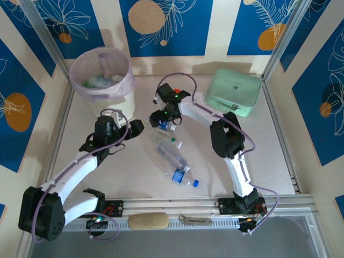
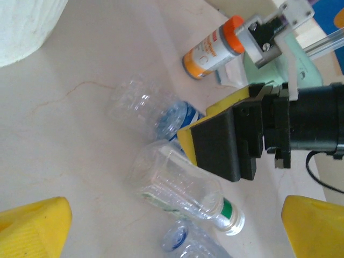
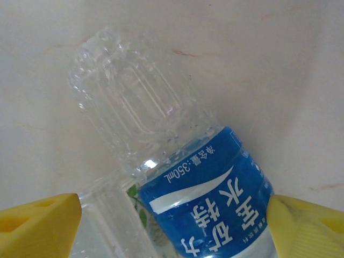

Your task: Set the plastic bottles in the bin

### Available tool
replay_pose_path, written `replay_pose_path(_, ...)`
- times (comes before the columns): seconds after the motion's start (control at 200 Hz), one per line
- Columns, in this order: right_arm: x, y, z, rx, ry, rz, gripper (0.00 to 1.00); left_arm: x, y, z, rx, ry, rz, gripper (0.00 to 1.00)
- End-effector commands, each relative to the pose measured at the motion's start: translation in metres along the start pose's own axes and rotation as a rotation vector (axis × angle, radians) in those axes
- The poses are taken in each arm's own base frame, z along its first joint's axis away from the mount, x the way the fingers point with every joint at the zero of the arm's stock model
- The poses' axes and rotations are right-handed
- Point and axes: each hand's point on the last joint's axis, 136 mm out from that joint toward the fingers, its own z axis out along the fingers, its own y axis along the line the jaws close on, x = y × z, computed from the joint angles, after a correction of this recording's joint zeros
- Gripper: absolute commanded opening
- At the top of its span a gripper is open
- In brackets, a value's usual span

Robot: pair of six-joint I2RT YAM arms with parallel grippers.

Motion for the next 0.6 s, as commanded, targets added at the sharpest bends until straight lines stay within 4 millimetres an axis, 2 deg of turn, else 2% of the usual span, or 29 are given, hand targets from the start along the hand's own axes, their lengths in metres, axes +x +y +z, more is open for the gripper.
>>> replay_pose_path(0.0,0.011,-0.016,0.003,0.078,0.079,-0.107,0.9,-0.007,0.0,0.0,0.011,-0.047,-0.019,1.0)
replay_pose_path(0.265,-0.004,-0.021,0.013,0.1,0.069,-0.175,0.9,-0.006,0.0,0.001,0.02,-0.048,-0.022,1.0)
replay_pose_path(0.595,-0.012,-0.027,0.031,0.122,0.071,-0.239,0.9,-0.008,-0.002,0.0,0.028,-0.055,-0.028,1.0)
